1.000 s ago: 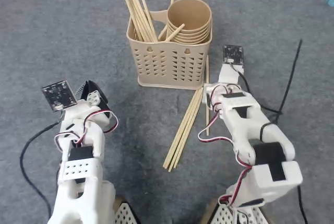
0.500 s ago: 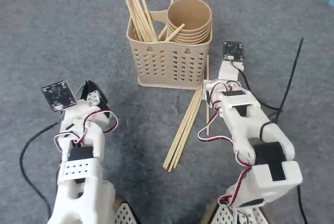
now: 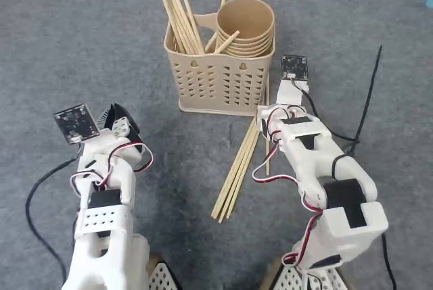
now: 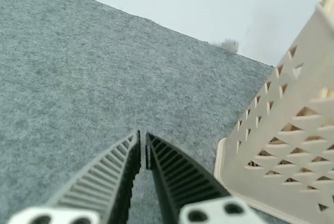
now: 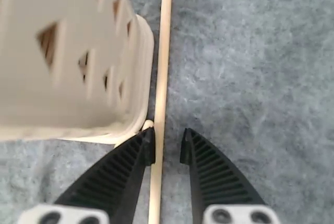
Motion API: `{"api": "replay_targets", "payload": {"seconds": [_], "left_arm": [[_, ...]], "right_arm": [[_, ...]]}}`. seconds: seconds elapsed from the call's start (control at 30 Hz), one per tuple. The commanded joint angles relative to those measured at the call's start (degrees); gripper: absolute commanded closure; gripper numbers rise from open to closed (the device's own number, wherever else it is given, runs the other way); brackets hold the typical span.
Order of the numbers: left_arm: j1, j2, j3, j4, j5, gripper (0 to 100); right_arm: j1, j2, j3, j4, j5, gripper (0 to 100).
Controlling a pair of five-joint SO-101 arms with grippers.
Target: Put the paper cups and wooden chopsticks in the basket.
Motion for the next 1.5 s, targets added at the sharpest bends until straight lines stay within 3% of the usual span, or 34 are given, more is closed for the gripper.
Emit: {"api": "replay_targets", "payload": {"seconds": [0.0,0.27,0.57,0.67,0.83,1.23,1.47], "left_arm": [[0.18,-1.41,-0.48,-1.58,-0.18,99],[0.09,-1.41,-0.40,-1.58,-0.18,99],[-0.09,-1.41,-0.40,-1.58,-0.18,99],[-0.18,-1.41,-0.31,-1.58,-0.18,99],[-0.26,-1.41,-0.31,-1.49,-0.18,99],[-0.26,-1.41,-0.31,-1.49,-0.18,99],[-0.09,-1.41,-0.31,-1.49,-0.18,99]], "right_arm": [[-0.57,-0.57,-2.37,-0.40,0.79,90.8],[-2.15,-0.57,-2.46,-0.22,6.59,90.8],[-2.24,0.92,-6.77,10.51,7.21,91.3],[-1.54,0.92,-6.86,12.00,7.21,99.8],[1.19,-0.75,-6.68,17.36,6.95,99.1],[9.89,-15.16,-6.68,39.52,6.86,99.1],[10.24,-23.34,-4.22,49.54,6.95,98.8]]}}
